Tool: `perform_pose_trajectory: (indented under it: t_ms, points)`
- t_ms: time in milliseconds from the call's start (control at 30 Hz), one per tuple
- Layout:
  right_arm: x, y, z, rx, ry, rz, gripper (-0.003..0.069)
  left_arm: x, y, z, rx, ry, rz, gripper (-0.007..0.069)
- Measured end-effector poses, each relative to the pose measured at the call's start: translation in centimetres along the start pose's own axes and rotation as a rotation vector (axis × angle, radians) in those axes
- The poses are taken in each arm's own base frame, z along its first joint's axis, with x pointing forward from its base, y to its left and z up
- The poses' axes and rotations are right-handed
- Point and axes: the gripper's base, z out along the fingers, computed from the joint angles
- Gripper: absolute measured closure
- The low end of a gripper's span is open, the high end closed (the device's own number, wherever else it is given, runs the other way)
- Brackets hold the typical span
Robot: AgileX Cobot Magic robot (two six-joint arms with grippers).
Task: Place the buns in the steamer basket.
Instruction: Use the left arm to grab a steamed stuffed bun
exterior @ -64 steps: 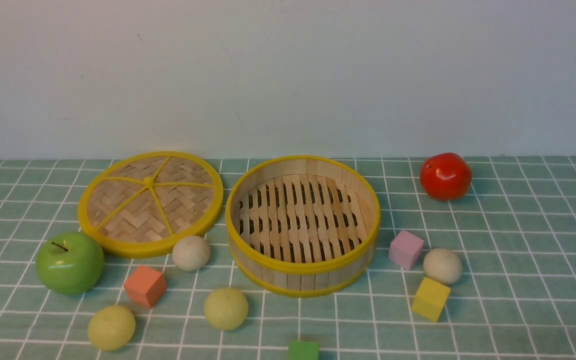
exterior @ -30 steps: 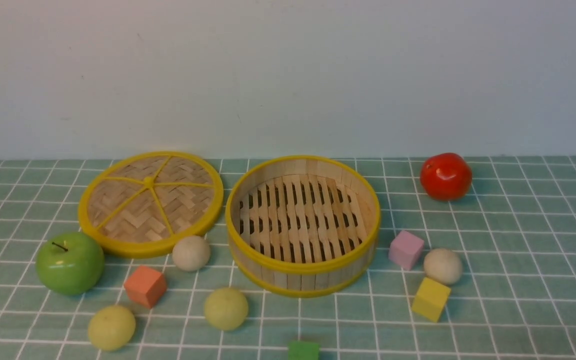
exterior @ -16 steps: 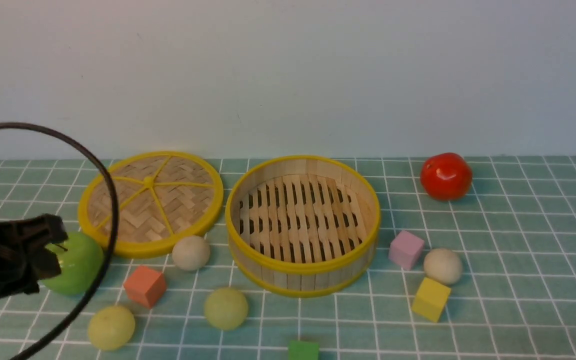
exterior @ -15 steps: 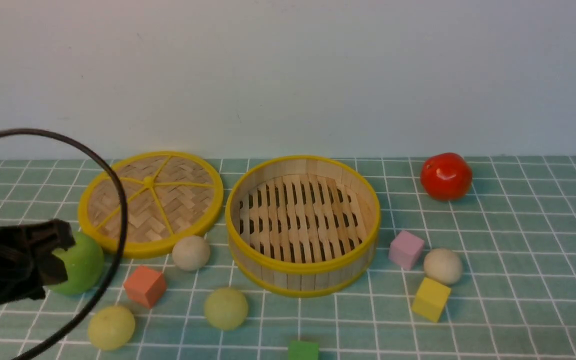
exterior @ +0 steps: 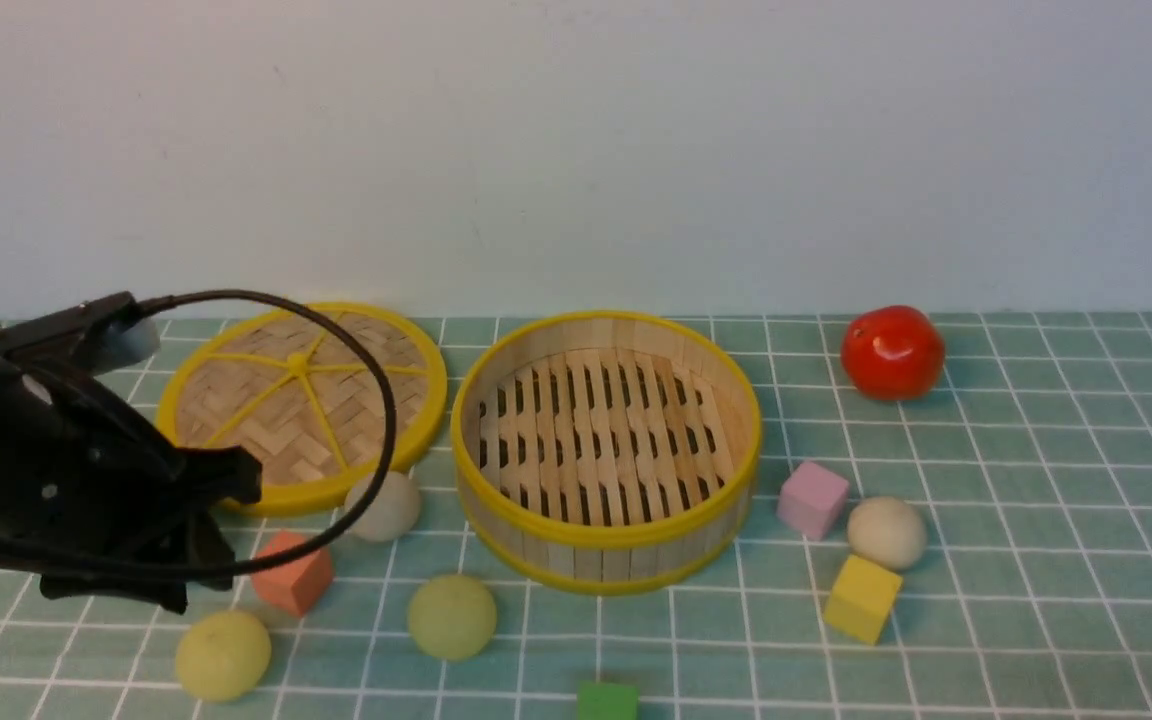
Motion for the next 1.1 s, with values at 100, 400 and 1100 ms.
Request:
perform_pose_trajectory:
  t_ms: [100, 400, 1100]
  points:
    - [0.0, 0.0, 0.0, 0.0, 0.0, 0.0, 0.042, -0.3, 0.5, 1.6, -0.037, 0.042, -0.001, 0.0386]
    - [0.0, 0.0, 0.0, 0.0, 0.0, 0.0, 0.042, -0.9, 1.5, 4.2, -0.126, 0.075, -0.03, 0.0386]
    - [0.0, 0.0, 0.0, 0.0, 0.0, 0.0, 0.042, -1.8, 2.2, 8.3, -0.137, 0.074, -0.056, 0.0386]
